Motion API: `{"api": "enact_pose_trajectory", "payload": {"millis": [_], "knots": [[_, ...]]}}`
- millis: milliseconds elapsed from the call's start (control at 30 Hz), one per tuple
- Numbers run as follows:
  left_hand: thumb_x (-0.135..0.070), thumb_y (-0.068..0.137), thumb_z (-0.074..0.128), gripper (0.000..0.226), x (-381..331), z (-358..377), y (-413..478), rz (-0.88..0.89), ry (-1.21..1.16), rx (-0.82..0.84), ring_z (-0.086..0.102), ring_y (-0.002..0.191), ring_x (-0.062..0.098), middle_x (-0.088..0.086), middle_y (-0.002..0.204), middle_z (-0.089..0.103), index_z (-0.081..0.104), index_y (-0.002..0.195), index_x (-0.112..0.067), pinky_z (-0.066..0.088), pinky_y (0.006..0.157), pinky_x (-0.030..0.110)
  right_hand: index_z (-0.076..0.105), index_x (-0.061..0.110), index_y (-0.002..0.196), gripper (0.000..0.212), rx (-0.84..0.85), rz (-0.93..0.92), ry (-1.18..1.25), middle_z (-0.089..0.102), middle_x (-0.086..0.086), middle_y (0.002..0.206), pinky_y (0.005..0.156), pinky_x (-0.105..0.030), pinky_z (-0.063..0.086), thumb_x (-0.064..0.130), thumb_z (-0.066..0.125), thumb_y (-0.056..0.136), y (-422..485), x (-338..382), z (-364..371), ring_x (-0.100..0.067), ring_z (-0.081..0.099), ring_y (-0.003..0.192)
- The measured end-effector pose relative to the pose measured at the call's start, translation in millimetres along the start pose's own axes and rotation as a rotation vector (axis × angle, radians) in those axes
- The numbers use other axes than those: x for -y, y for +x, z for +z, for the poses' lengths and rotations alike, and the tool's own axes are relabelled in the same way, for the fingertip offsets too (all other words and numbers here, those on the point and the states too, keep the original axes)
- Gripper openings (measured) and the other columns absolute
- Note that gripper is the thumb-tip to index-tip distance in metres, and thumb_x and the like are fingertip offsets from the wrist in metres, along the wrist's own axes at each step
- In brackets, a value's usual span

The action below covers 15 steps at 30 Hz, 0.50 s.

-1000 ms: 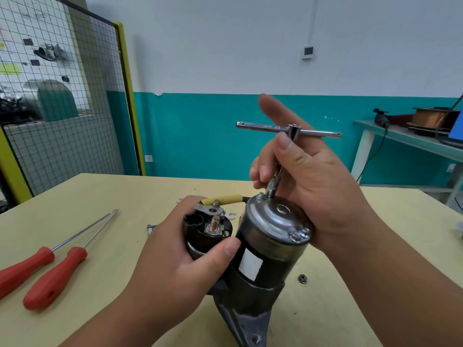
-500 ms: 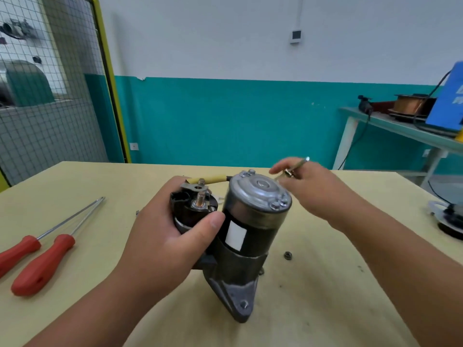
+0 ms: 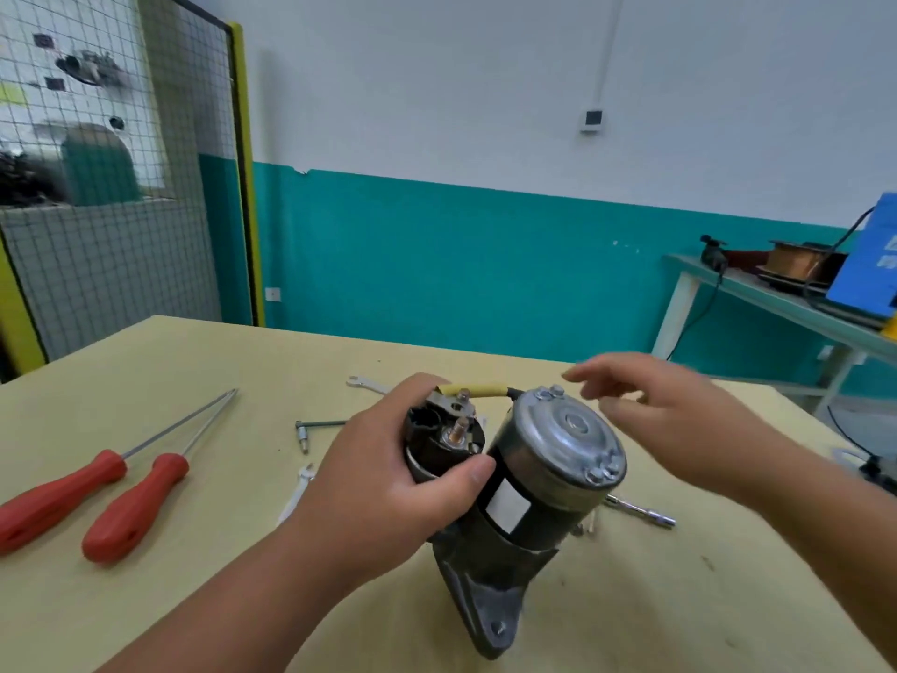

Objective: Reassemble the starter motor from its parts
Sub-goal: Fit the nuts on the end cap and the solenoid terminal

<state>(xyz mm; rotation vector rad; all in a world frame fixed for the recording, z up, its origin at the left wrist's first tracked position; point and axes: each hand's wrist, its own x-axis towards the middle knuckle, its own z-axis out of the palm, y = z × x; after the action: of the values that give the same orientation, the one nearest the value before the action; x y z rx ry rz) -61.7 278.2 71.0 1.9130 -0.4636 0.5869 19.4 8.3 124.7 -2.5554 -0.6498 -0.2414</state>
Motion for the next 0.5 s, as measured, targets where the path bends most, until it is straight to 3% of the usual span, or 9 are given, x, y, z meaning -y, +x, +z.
{"api": "enact_pose_trajectory", "payload": {"millis": [67,133,267,500], "knots": [[-0.056,0.075,0.069,0.034,1,-1,0,0.010,0.002,0.019,0.070,0.095,0.002,-0.022,0.096,0.073,0.060,0.107,-0.049,0.051,0.072,0.010,0.066,0.060,0.112,0.030,0.014,-0.116,0.235,0.072,0.027,0.106,0.089,-0.028,0.049,0.054,0.053,0.086,7,51,-29,0.009,0.064,0.103],[-0.057,0.074,0.070,0.034,0,-1,-1,0.024,0.007,0.036,0.070,0.096,0.002,-0.023,0.096,0.072,0.060,0.106,-0.050,0.051,0.072,0.010,0.065,0.060,0.115,0.031,0.159,-0.227,0.176,0.072,0.029,0.107,0.092,-0.029,0.048,0.059,0.054,0.086,14,91,-41,0.009,0.064,0.106],[-0.056,0.076,0.071,0.039,-2,-1,-2,0.069,0.024,0.038,0.070,0.094,0.004,-0.024,0.098,0.072,0.059,0.112,-0.052,0.051,0.071,0.011,0.065,0.058,0.120,0.023,0.417,-0.263,-0.146,0.071,0.032,0.106,0.090,-0.023,0.049,0.047,0.056,0.103,28,126,-32,0.012,0.063,0.102],[-0.054,0.079,0.072,0.034,-2,0,-1,0.120,0.026,0.047,0.070,0.091,0.002,-0.025,0.096,0.071,0.057,0.110,-0.051,0.050,0.068,0.010,0.076,0.048,0.109,0.017,0.411,-0.193,0.176,0.077,0.016,0.090,0.072,-0.016,0.053,0.036,0.068,0.100,26,110,-26,0.001,0.071,0.083]]}}
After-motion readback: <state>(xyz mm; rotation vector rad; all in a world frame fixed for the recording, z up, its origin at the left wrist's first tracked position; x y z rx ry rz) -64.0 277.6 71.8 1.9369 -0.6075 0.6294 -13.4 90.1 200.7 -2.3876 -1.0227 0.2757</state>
